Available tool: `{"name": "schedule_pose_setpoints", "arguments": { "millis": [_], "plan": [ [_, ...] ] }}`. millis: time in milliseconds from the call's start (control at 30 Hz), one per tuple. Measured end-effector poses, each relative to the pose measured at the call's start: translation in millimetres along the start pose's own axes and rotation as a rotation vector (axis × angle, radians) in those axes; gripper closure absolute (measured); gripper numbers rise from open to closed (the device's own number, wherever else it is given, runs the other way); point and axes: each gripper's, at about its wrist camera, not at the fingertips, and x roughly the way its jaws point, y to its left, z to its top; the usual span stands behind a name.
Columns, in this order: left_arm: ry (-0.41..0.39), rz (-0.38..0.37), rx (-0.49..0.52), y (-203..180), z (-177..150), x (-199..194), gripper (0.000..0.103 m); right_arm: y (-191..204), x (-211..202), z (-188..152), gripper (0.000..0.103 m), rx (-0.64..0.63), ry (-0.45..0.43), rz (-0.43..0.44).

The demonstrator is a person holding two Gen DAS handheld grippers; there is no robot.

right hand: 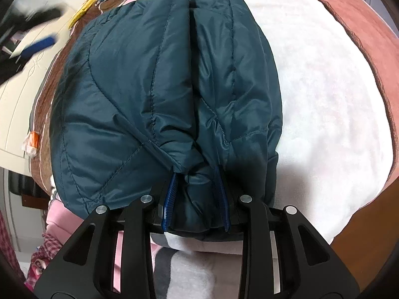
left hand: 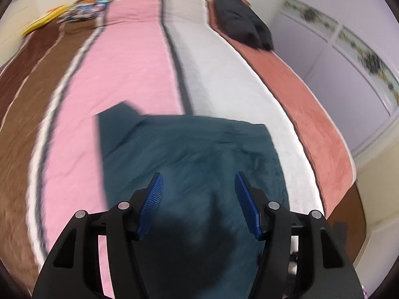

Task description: Fold large clothes

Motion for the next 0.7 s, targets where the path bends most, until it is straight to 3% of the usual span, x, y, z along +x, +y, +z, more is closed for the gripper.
{"name": "schedule_pose_setpoints", "arguments": {
  "millis": [267,533,700],
  "plan": [
    [0.009,0.033,-0.102,55,-67,-46,0.036,10,-5,-13,0.072,0.011,-0.046,-0.016],
    [0.075,-0.122,-0.323,96,-115,-26,0.027,8,-6,-21,0.071,0.026,-0.057,-0.018],
    [0.080,-0.205,-0.405,109,-124,-4,0.024,6,-9,-23,0.071,0.039,-0.066,-0.015]
  ]
}}
